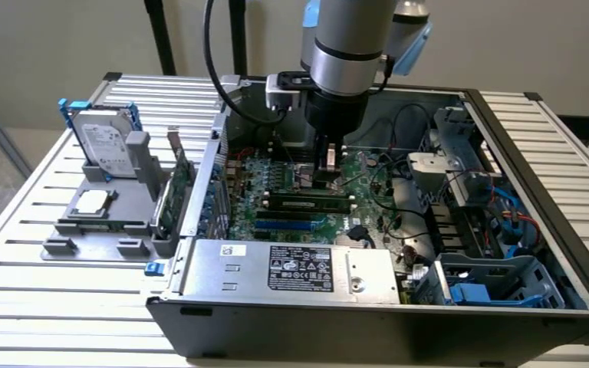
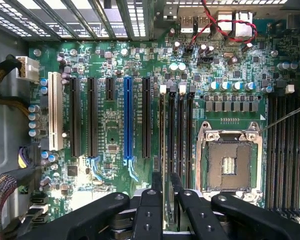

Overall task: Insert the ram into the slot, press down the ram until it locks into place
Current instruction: 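Insert the ram into the slot, then press down the ram until it locks into place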

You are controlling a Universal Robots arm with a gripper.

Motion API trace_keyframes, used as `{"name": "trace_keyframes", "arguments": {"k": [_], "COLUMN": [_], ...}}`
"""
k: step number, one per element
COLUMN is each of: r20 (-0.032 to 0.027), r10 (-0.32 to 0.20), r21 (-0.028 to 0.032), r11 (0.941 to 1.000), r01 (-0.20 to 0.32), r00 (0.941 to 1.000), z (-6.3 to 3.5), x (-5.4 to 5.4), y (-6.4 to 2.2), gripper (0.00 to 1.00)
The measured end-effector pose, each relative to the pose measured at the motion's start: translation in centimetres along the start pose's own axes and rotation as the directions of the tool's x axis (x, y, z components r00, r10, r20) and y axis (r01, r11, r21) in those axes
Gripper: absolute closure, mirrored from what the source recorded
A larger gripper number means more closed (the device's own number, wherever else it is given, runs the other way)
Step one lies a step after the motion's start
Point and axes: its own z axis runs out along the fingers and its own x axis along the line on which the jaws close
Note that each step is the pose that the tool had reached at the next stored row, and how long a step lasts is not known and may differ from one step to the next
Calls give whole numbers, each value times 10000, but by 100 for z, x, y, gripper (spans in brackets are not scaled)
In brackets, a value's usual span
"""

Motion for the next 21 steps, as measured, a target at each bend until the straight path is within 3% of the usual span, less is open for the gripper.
{"name": "trace_keyframes", "arguments": {"k": [5, 7, 9, 20, 21], "r20": [-1, 0, 0, -1, 1], "r10": [0, 0, 0, 0, 1], "r21": [0, 0, 0, 0, 22], "r11": [10000, 10000, 10000, 10000, 10000], "r01": [0, 0, 0, 0, -1], "r00": [10000, 10000, 10000, 10000, 10000], "z": [0, 0, 0, 0, 3], "x": [0, 0, 0, 0, -1], "y": [0, 0, 0, 0, 6], "gripper": [80, 88, 89, 89, 89]}}
